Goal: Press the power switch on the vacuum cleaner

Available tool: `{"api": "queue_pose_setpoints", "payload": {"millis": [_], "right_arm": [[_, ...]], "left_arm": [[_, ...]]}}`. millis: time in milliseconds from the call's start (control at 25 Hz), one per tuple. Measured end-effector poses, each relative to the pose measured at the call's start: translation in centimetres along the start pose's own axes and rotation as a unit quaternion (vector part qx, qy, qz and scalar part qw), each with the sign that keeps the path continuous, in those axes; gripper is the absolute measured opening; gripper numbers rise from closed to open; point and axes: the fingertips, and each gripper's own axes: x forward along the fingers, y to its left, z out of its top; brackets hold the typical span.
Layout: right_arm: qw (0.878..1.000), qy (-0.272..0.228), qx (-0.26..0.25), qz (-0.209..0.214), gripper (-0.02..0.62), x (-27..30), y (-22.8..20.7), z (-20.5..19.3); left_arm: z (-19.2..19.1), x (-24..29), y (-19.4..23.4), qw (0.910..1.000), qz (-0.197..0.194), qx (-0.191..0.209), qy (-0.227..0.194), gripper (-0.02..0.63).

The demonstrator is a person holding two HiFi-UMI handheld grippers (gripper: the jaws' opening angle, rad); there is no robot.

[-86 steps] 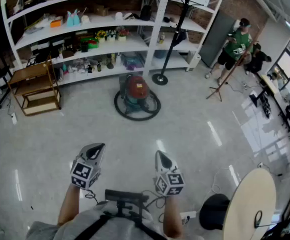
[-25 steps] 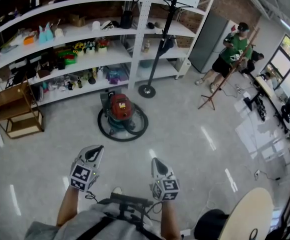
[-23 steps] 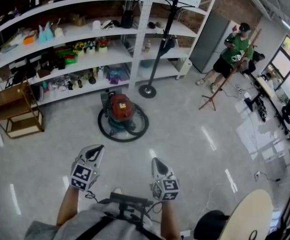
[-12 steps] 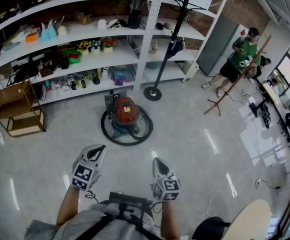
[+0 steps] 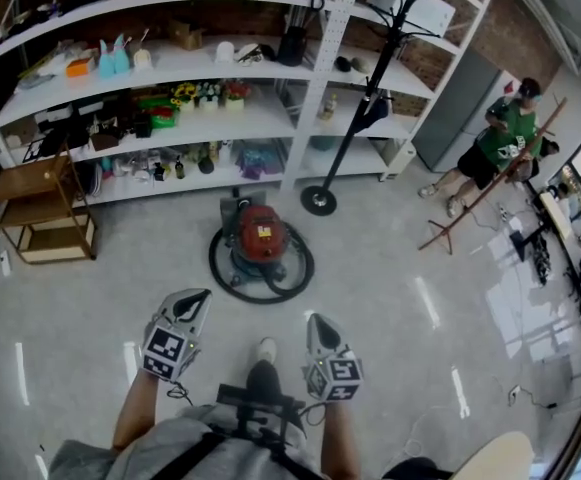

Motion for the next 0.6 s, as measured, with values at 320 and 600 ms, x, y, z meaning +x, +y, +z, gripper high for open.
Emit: {"api": "queue_pose_setpoints", "payload": {"millis": [320,600], "right_arm": [[1.0,0.0,-0.01,0.029,0.012,6.7,-2.9,2.1],[0.999,0.01,-0.01,0.051,0.012,12.3,-6.2,4.0]], "left_arm": [[0.8,5.0,2.8,0.9996,0.025,-0.009,0.002,0.008],[2.2,10.2,5.4,0.9986,0.046,-0.021,0.013,0.008]]}}
